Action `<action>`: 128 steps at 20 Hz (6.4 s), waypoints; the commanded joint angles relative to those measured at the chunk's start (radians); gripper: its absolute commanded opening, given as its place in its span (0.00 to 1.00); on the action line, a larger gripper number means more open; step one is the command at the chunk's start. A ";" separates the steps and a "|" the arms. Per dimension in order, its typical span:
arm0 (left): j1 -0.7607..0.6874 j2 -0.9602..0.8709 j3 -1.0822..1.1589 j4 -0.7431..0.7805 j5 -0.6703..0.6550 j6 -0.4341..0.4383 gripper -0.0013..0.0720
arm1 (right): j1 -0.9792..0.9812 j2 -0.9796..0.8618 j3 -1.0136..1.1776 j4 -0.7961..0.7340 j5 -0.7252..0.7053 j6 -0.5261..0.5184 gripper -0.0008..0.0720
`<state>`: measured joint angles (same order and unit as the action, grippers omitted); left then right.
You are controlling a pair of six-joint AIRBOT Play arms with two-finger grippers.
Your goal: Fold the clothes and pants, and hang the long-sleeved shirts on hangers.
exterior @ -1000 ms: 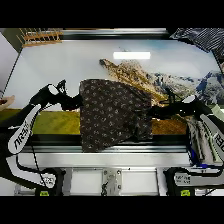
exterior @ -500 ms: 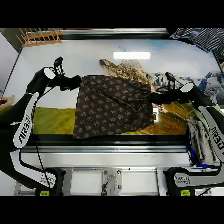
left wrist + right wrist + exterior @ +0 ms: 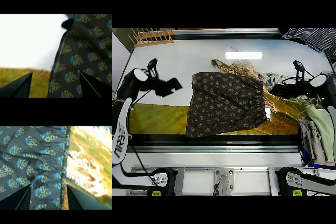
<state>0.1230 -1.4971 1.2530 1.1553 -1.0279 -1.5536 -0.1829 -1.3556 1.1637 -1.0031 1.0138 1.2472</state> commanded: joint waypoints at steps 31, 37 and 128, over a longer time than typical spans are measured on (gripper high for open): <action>-0.233 0.346 -0.681 -0.127 0.166 0.011 0.02 | 0.091 0.199 -0.647 0.119 -0.312 0.466 0.65; -0.233 0.294 -0.681 -0.127 0.164 0.012 0.02 | 0.199 0.185 -0.647 0.185 -0.533 0.466 0.65; -0.449 0.435 -0.488 -0.059 0.254 -0.060 0.02 | -0.075 -0.254 -0.228 0.311 0.061 -0.097 0.72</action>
<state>-0.2863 -1.0195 0.7635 1.0958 -0.8066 -1.5906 -0.2981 -1.5772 0.9363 -0.7372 1.0988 1.1721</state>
